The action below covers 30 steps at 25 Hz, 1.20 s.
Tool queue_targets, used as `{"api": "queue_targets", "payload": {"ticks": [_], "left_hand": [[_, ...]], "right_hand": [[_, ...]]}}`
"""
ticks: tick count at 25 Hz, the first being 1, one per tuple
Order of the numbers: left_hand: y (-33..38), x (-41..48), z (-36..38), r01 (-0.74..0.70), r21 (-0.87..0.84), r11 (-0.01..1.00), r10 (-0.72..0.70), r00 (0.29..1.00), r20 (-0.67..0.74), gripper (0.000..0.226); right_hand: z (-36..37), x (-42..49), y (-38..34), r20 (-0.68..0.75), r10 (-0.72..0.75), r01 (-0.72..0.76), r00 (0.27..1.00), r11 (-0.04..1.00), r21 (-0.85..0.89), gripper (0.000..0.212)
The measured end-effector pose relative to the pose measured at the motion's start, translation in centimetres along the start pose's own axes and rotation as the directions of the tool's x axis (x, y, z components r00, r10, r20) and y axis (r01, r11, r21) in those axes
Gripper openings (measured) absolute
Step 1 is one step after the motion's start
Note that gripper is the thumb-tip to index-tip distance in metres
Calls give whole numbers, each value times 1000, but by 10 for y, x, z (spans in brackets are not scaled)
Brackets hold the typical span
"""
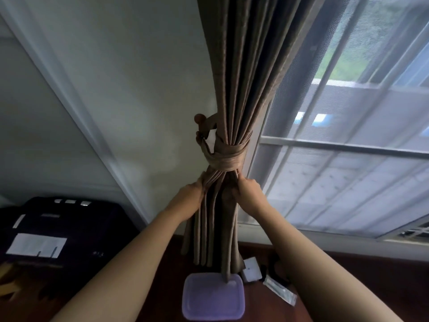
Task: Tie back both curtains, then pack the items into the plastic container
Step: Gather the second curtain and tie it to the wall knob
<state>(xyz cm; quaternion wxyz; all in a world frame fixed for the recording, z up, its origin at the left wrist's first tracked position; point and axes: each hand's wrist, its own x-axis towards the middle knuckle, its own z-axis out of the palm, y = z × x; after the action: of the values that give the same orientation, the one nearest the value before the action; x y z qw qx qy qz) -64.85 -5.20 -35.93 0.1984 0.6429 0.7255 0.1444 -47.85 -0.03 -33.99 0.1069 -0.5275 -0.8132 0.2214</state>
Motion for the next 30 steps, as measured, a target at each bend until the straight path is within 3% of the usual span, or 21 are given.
{"api": "queue_targets", "payload": {"ticks": [5,8,11,13,15,16,18,19,20,23,24,28,30], "left_hand": [[21,-6,19,-50,-25,998,50,998,-35,33],[13,-2,23,-32,106,994,42,995,-93,43],[14,-1,21,30,242,970,-6,995,-98,50],[26,-6,18,52,171,984,-42,997,-65,45],[31,-16,16,52,14,999,-48,981,-189,47],[31,-26,16,-7,-58,998,-12,945,-327,48],[34,-43,18,-194,-64,979,125,816,-565,33],[37,-47,19,-240,-21,970,181,782,-596,24],[40,-47,18,-253,7,968,212,796,-567,21],[54,-33,12,-106,-34,994,88,934,-345,27],[57,-28,12,-73,-18,997,64,950,-305,31],[65,-29,13,-47,-11,999,41,950,-309,27],[63,-42,18,-127,-48,991,104,938,-331,24]], "right_hand": [[30,-14,7,-148,-6,29,989,988,154,62],[31,-21,29,-266,3,15,964,998,65,66],[30,-27,42,-254,-23,20,967,1000,-14,74],[27,-31,37,-194,-106,133,975,982,131,70],[24,-41,37,-229,-153,216,961,935,282,67],[21,-46,37,-336,-104,228,936,908,353,60],[15,-51,35,-586,19,278,810,867,413,29],[10,-50,32,-634,29,290,773,872,394,18],[4,-48,28,-623,6,290,782,882,372,15],[-11,-35,20,-456,4,179,890,916,358,17],[-13,-30,20,-417,6,144,909,934,327,16],[-15,-26,18,-256,-50,100,965,977,187,19],[-8,-38,19,-339,-82,124,937,987,107,19]]}}
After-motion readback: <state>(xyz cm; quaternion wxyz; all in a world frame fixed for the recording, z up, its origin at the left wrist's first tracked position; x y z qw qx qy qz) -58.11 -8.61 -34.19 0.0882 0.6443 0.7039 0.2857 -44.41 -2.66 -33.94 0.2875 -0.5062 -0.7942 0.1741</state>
